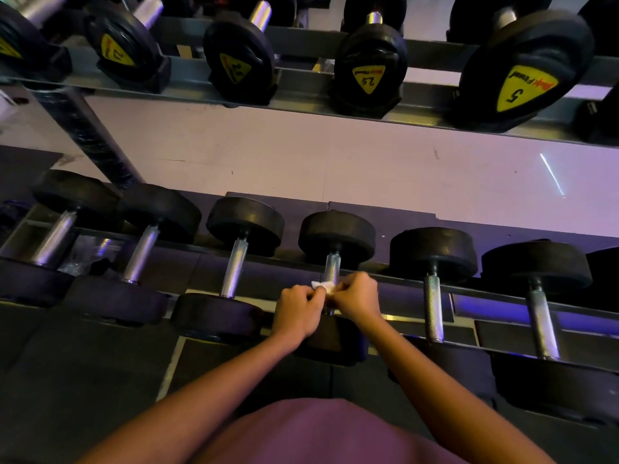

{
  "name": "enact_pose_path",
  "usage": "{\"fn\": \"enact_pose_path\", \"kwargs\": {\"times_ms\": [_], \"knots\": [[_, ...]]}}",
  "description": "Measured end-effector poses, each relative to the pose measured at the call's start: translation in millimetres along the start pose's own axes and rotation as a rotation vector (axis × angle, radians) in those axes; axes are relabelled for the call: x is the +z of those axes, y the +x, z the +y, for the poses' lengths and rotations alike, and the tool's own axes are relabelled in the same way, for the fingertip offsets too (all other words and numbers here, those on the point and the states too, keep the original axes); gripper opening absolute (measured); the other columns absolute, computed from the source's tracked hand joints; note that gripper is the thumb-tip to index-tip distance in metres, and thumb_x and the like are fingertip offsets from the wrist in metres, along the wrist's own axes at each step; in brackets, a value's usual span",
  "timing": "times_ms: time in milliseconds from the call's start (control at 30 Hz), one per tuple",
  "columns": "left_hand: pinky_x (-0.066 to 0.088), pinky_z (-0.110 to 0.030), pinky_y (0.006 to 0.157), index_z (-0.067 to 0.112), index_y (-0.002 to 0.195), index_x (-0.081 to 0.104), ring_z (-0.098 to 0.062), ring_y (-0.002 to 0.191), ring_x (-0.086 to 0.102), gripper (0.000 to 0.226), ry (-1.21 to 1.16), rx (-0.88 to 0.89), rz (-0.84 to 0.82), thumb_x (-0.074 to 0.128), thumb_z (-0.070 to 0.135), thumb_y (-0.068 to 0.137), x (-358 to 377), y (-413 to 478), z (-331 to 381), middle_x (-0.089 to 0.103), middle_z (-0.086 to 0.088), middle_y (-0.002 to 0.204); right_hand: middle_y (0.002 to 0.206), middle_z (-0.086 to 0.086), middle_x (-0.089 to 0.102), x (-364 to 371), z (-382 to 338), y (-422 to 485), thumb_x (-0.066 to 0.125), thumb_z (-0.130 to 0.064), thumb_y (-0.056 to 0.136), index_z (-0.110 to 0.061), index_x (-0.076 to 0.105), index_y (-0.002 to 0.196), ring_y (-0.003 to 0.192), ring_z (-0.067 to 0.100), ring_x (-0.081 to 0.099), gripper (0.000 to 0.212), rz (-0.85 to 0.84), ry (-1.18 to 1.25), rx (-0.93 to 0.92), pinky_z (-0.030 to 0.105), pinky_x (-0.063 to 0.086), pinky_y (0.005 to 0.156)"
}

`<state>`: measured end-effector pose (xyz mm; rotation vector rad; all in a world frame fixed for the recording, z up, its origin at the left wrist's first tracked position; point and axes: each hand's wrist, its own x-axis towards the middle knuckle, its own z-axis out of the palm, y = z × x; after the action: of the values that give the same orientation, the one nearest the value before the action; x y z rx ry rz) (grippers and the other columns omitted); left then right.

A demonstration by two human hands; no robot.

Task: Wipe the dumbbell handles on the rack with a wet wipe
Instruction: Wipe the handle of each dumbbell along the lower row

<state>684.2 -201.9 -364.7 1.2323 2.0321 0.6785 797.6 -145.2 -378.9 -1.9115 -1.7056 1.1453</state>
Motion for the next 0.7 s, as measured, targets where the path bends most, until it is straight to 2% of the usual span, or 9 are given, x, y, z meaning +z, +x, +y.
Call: {"fn": "enact_pose_path", "kwargs": {"times_ms": [133, 267, 367, 433, 567, 633, 700], "knots": [[0.026, -0.019, 0.045, 0.021, 0.051, 0.051, -0.006, 0.053, 0.047, 0.046, 0.015, 0.003, -0.008, 0.048, 0.035, 0.095, -0.5, 0.3, 1.6, 0.05, 0.007, 0.053, 0.076, 0.002, 0.068, 0.4, 3.9, -11.3, 0.08, -0.019, 0.075, -0.016, 0.065, 0.068, 0.072, 0.01, 0.066, 0.017, -0.02, 0.008, 0.004, 0.025, 0.057, 0.064], [0.025, -0.023, 0.047, 0.018, 0.055, 0.054, -0.007, 0.054, 0.048, 0.047, 0.012, -0.011, -0.014, 0.046, 0.037, 0.097, -0.6, -0.3, 2.2, 0.052, 0.002, 0.055, 0.074, -0.001, 0.066, -3.2, -18.2, 11.2, 0.076, -0.013, 0.079, -0.014, 0.069, 0.073, 0.075, 0.013, 0.066, 0.01, 0.101, 0.027, -0.036, 0.02, 0.049, 0.059], [0.026, -0.025, 0.048, 0.016, 0.055, 0.054, -0.008, 0.054, 0.049, 0.048, -0.003, -0.032, 0.01, 0.045, 0.038, 0.097, 0.8, -0.6, 1.7, 0.053, 0.001, 0.056, 0.077, 0.004, 0.068, -6.4, -33.3, 30.4, 0.077, -0.017, 0.079, -0.009, 0.072, 0.078, 0.078, 0.018, 0.066, 0.009, 0.158, 0.036, -0.062, 0.033, 0.057, 0.069], [0.029, -0.027, 0.048, 0.016, 0.055, 0.053, -0.01, 0.056, 0.05, 0.049, -0.01, -0.041, 0.03, 0.044, 0.039, 0.097, 1.9, 0.1, 0.4, 0.053, 0.0, 0.057, 0.082, 0.006, 0.069, -3.3, -32.8, 34.4, 0.075, -0.017, 0.081, -0.009, 0.072, 0.083, 0.082, 0.02, 0.066, 0.009, 0.163, -0.009, -0.076, 0.037, 0.058, 0.075], [0.032, -0.031, 0.056, 0.016, 0.06, 0.055, -0.019, 0.065, 0.055, 0.046, -0.024, -0.046, 0.061, 0.043, 0.041, 0.097, 4.7, 1.6, -4.1, 0.057, -0.004, 0.065, 0.087, 0.008, 0.067, 7.4, -25.2, 20.1, 0.074, -0.023, 0.081, -0.007, 0.068, 0.089, 0.084, 0.024, 0.066, 0.019, 0.085, -0.207, -0.081, 0.037, 0.059, 0.07], [0.033, -0.031, 0.059, 0.015, 0.065, 0.059, -0.022, 0.07, 0.057, 0.044, -0.032, -0.035, 0.072, 0.044, 0.04, 0.097, 4.9, 1.8, -4.3, 0.062, -0.007, 0.071, 0.091, 0.007, 0.067, 9.7, -17.8, 7.5, 0.074, -0.03, 0.081, -0.006, 0.066, 0.096, 0.086, 0.024, 0.067, 0.029, 0.018, -0.236, -0.064, 0.032, 0.056, 0.065], [0.033, -0.03, 0.064, 0.014, 0.067, 0.061, -0.024, 0.076, 0.058, 0.042, -0.035, -0.021, 0.086, 0.044, 0.039, 0.097, 4.7, 2.3, -4.7, 0.065, -0.011, 0.078, 0.099, 0.008, 0.066, 10.1, -9.3, -2.5, 0.073, -0.029, 0.082, -0.006, 0.063, 0.105, 0.093, 0.024, 0.066, 0.033, -0.043, -0.236, -0.029, 0.029, 0.052, 0.067]]}}
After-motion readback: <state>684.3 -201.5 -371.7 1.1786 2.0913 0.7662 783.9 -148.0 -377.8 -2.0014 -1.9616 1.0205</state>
